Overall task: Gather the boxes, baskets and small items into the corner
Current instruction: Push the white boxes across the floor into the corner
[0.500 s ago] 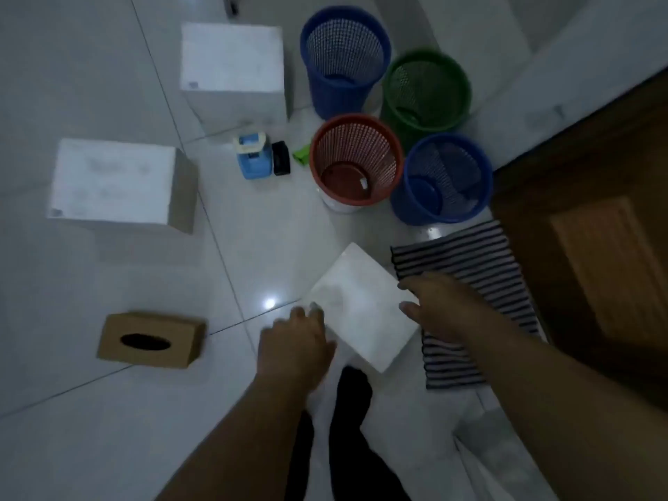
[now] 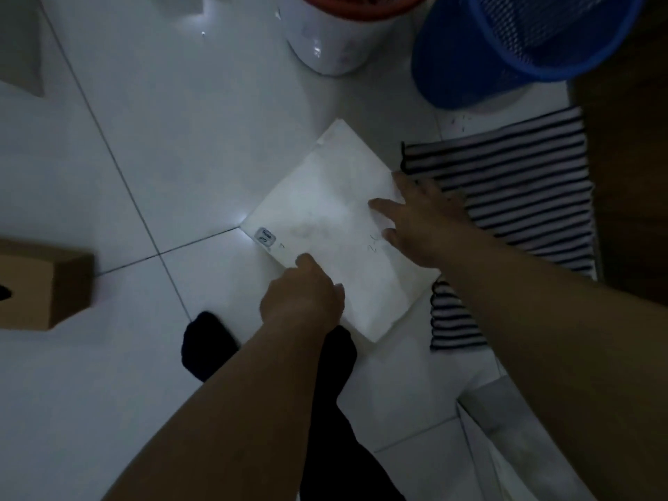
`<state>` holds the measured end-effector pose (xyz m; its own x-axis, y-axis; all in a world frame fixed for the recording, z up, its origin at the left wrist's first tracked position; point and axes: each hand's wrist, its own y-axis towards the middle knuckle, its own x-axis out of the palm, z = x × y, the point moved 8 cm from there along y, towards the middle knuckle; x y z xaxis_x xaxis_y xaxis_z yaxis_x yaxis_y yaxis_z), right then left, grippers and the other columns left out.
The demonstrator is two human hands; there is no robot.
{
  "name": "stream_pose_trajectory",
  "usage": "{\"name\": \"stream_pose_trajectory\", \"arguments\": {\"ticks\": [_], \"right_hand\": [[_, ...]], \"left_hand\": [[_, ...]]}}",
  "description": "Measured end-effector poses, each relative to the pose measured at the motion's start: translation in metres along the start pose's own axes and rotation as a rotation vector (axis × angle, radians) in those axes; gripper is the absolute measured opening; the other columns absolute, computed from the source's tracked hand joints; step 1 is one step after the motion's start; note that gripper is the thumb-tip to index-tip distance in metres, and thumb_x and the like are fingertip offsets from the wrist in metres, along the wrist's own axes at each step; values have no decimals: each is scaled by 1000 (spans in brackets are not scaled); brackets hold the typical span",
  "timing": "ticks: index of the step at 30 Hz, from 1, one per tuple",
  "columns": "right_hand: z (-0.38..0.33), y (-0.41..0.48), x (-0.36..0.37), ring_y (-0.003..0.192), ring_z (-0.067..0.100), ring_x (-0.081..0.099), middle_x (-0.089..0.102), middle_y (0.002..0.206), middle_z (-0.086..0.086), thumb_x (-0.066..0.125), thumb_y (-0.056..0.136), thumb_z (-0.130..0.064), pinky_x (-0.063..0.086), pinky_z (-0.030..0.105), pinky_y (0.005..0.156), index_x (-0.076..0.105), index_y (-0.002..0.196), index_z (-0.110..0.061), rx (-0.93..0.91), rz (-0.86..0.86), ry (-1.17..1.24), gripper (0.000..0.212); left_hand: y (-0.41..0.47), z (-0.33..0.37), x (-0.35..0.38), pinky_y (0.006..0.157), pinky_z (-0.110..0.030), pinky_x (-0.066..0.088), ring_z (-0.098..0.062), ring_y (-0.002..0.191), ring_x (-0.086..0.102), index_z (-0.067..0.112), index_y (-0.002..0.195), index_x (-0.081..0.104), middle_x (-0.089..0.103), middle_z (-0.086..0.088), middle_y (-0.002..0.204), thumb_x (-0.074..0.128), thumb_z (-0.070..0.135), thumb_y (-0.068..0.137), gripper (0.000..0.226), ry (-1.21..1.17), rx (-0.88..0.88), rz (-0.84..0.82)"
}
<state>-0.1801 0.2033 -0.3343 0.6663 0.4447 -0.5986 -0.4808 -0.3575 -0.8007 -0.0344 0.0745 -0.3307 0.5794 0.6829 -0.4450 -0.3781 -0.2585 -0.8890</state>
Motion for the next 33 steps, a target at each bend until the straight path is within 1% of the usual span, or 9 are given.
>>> {"name": "stream_pose_trajectory", "arguments": {"ticks": [2, 7, 9, 13, 18, 23, 25, 29, 33], "right_hand": [[6, 5, 6, 144, 37, 8, -7, 163, 0, 45, 100, -44, 9, 68, 112, 24, 145, -49, 2, 58, 69, 49], [13, 10, 22, 132, 41, 27, -16, 159, -8, 57, 94, -42, 36, 54, 105, 16, 138, -57, -9, 32, 235, 62], [13, 11, 26, 130, 41, 33, -16, 159, -9, 58, 93, -41, 42, 51, 101, 13, 137, -57, -8, 16, 286, 65], [2, 9, 30, 131, 38, 35, -20, 159, -9, 51, 95, -47, 41, 51, 104, 3, 142, -57, -42, 17, 284, 68], [-27, 9, 34, 132, 34, 33, -30, 157, -9, 48, 96, -50, 38, 46, 107, -5, 149, -52, -30, 57, 363, 74], [-37, 18, 39, 139, 33, 26, -35, 155, -11, 52, 93, -54, 35, 45, 110, -11, 146, -56, -9, 137, 498, 83], [-39, 23, 43, 146, 34, 11, -36, 154, -10, 52, 89, -61, 28, 51, 115, -13, 145, -58, 9, 162, 554, 86], [-43, 29, 44, 147, 38, -9, -45, 149, -8, 38, 86, -73, 16, 60, 116, -24, 144, -52, 27, 186, 401, 87], [-51, 27, 41, 136, 43, 24, -48, 148, -6, 30, 93, -68, 33, 52, 106, -27, 147, -39, -32, 196, 243, 84]], "left_hand": [[5, 2, 14, 77, -38, 42, -34, 108, 55, 15, 132, 28, 54, -13, 122, 53, 47, 94, 56, -105, -6, -41], [16, 1, 36, 92, -46, 49, -35, 108, 55, 23, 125, 30, 50, -15, 123, 61, 51, 88, 56, -452, -59, -114], [15, 2, 40, 95, -50, 49, -36, 109, 52, 28, 122, 30, 45, -15, 124, 64, 55, 84, 57, -594, -74, -84], [8, -5, 28, 103, -52, 43, -38, 121, 43, 34, 132, 23, 31, -15, 135, 67, 62, 77, 75, -732, -87, 83], [23, -27, -24, 112, -53, 31, -43, 141, 20, 35, 152, 2, -8, -11, 159, 71, 54, 79, 102, -527, 67, 319], [48, -47, -29, 104, -73, 25, -49, 139, -28, 43, 140, -36, -54, -4, 142, 70, 69, 69, 130, -27, 213, 252], [56, -44, -23, 103, -75, 23, -49, 135, -35, 43, 137, -41, -58, -6, 138, 73, 75, 58, 142, -37, 218, 228], [62, -37, -19, 110, -66, 14, -47, 137, -34, 33, 143, -37, -52, -16, 142, 69, 81, 52, 148, -73, 275, 315], [60, -37, -17, 113, -59, 20, -49, 143, -16, 31, 145, -34, -48, -12, 147, 67, 80, 55, 144, -59, 348, 365]]}}
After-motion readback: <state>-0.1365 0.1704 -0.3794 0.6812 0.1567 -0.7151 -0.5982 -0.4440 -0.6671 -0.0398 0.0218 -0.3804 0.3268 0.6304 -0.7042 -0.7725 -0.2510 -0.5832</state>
